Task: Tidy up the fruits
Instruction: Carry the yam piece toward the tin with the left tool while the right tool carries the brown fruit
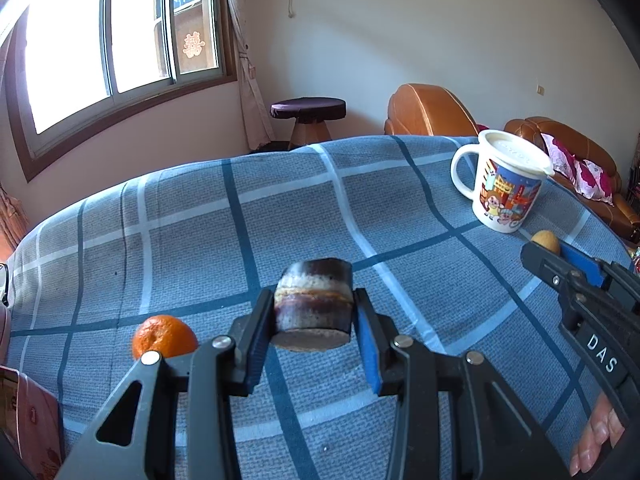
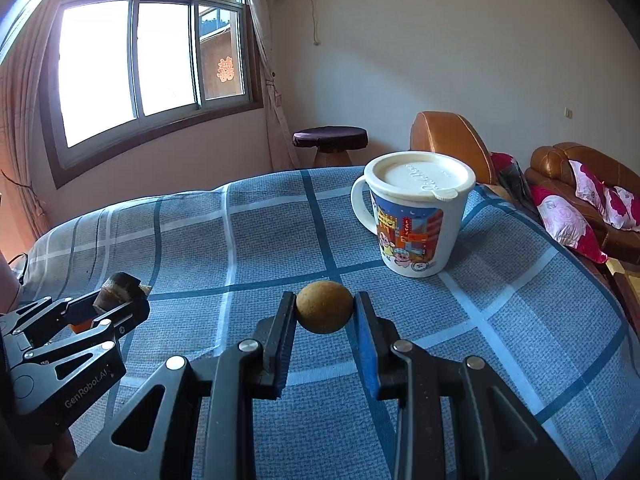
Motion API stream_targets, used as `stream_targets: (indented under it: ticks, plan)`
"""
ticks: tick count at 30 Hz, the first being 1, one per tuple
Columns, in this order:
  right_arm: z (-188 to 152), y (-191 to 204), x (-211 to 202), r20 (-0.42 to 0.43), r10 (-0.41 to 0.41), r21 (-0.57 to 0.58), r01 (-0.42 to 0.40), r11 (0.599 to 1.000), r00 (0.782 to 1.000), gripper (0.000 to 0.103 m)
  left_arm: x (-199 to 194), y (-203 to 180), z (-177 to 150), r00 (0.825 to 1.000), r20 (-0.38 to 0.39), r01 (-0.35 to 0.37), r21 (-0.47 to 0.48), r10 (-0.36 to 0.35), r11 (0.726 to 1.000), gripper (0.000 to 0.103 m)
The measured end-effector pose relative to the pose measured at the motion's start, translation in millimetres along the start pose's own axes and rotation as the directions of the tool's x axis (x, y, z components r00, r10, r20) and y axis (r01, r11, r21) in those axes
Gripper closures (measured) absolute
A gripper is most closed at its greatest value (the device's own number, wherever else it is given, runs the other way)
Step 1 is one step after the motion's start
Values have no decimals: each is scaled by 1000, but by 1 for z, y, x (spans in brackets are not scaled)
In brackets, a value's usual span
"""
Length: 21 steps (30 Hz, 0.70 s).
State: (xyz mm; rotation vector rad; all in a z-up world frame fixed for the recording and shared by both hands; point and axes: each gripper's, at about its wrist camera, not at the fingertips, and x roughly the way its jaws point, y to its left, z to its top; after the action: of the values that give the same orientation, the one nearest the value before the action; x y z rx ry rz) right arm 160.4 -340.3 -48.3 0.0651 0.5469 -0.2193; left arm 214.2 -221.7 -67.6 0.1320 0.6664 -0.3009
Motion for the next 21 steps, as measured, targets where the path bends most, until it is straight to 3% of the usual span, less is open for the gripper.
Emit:
stream_targets:
  ticks: [21]
  plan:
    - [-18, 28, -34, 57, 67, -88, -62, 994, 996, 72, -44, 11, -32, 998, 47, -43, 7, 43, 999, 63]
